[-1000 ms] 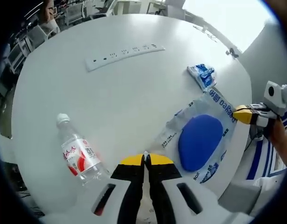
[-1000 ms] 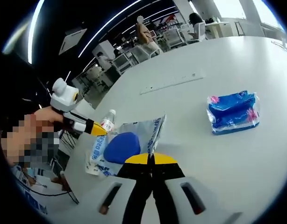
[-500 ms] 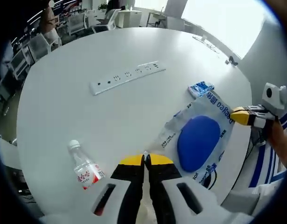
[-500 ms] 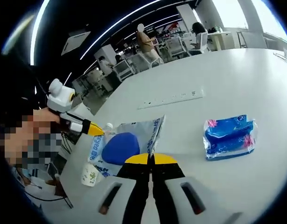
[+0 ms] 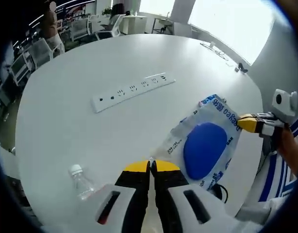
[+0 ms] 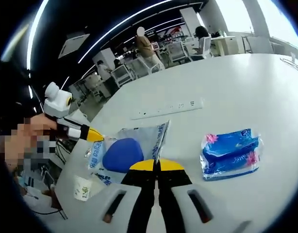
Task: Arrange the tabletop items into an orderly group along one side of the table until the central work area is clear of visible clutter.
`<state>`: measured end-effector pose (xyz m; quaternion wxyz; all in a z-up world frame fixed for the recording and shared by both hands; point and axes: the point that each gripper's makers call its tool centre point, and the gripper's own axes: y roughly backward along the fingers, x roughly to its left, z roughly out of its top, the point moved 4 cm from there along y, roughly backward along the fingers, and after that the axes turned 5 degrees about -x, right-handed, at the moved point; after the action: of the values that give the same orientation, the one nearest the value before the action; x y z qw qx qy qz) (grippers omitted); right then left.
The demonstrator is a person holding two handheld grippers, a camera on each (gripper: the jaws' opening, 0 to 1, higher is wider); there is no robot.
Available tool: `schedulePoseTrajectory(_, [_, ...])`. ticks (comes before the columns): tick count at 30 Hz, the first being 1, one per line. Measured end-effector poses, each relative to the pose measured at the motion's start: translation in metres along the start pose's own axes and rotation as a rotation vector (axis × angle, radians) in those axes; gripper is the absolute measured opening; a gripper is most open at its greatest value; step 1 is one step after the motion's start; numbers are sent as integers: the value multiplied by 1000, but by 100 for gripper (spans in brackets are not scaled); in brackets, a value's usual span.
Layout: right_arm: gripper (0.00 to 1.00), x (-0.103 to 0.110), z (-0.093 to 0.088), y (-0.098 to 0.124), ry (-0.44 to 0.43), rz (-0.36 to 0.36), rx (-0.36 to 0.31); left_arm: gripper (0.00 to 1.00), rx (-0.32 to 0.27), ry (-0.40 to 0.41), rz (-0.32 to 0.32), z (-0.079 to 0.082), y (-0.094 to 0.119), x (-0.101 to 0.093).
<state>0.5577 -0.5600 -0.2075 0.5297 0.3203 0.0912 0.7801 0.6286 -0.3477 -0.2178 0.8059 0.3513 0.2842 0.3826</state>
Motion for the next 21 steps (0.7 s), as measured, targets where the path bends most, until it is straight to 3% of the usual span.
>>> schedulePoseTrajectory(12, [0,-25,-13,-25,7,-59,34,0,-24,19,-8,7,-36,10])
schedulePoseTrajectory(21, [0,-39,-24,-40,0,-88,54,0,-27,32,-21,3,-56,13])
